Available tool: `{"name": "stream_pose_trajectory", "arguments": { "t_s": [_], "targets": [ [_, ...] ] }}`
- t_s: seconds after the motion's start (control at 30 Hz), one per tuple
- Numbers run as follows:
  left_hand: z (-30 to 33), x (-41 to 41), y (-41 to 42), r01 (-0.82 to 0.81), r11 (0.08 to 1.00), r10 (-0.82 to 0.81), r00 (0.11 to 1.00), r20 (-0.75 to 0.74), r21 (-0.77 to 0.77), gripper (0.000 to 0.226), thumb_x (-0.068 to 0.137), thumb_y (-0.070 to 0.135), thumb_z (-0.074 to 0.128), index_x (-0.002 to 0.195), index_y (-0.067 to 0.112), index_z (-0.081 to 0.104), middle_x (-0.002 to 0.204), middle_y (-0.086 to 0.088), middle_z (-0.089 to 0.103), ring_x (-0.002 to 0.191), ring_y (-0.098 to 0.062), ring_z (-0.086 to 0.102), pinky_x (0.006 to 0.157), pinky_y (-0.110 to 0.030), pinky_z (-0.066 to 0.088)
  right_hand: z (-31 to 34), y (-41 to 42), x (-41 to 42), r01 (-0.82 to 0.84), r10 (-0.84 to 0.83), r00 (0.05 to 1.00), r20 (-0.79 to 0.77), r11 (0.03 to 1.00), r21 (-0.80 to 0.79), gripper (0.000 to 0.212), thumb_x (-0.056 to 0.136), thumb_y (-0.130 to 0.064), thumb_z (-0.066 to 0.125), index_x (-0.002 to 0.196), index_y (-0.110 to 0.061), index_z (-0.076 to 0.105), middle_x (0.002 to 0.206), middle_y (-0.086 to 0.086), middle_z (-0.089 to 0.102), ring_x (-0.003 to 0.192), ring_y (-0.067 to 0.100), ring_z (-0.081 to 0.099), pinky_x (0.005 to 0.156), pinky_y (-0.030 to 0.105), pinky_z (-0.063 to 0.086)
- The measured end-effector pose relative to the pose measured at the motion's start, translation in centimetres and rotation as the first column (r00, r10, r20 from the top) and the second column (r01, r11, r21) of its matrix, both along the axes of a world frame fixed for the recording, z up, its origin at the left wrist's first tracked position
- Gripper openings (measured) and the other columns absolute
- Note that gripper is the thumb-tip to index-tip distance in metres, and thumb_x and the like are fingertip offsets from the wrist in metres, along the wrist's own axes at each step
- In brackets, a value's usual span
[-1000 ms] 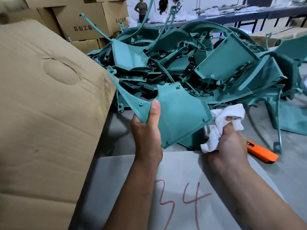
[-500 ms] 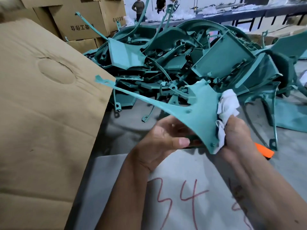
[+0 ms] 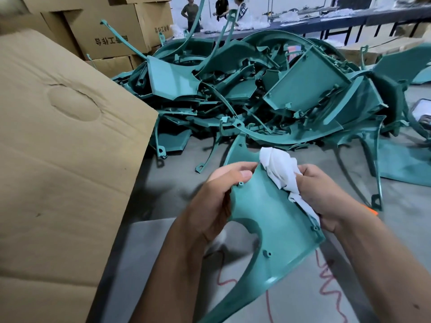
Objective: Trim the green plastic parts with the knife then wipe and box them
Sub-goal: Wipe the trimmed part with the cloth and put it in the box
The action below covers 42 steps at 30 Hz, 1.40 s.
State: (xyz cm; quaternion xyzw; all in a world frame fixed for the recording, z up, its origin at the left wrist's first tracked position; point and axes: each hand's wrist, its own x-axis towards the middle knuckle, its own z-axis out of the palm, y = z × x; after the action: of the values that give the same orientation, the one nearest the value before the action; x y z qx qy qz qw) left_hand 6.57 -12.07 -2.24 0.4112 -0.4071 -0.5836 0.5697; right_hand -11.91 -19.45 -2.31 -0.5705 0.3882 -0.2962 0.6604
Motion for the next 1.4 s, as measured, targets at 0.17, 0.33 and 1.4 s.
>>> {"name": "stream_pose_trajectory", "arguments": {
  "t_s": [0.17,0.33,1.4],
  "targets": [
    [0.2,-0.7,-0.3,-0.097,0.989,0.101,0.994,0.033,-0.109,0.047,0.079,0.012,0.046,0.117,0.012,0.075,0.111,-0.034,0.069,0.094,-0.036,0.067,0.080,-0.037,0.052,-0.2,-0.1,0.1,0.009,-0.009,1.000,-0.011,1.000,0.005,0.042,0.099,-0.019,0.067,0.060,-0.028,0.079,0.066,0.005,0.075,0.051,0.015,0.070,0.045,0.026,0.054],
    [0.1,-0.9,-0.4,-0.340,0.927,0.345,0.939,0.008,-0.157,0.026,0.071,0.015,0.051,0.068,0.006,0.076,0.074,-0.014,0.070,0.066,-0.019,0.064,0.057,-0.020,0.050,0.2,-0.4,-0.4,-0.059,0.058,0.998,0.038,0.998,0.005,0.019,0.081,-0.027,0.074,0.064,-0.020,0.078,0.067,0.007,0.071,0.049,0.016,0.065,0.043,0.025,0.051],
    [-0.9,-0.7,-0.7,-0.690,0.444,0.866,0.494,0.076,-0.572,0.030,0.080,0.002,0.045,0.071,0.014,0.071,0.064,-0.004,0.062,0.055,-0.023,0.047,0.050,-0.031,0.032,1.2,1.5,1.9,-0.290,-0.131,0.706,0.696,0.844,0.452,0.026,0.082,-0.015,0.067,0.063,-0.019,0.049,0.053,-0.007,0.043,0.048,0.003,0.020,0.052,0.021,0.048]
  ]
}}
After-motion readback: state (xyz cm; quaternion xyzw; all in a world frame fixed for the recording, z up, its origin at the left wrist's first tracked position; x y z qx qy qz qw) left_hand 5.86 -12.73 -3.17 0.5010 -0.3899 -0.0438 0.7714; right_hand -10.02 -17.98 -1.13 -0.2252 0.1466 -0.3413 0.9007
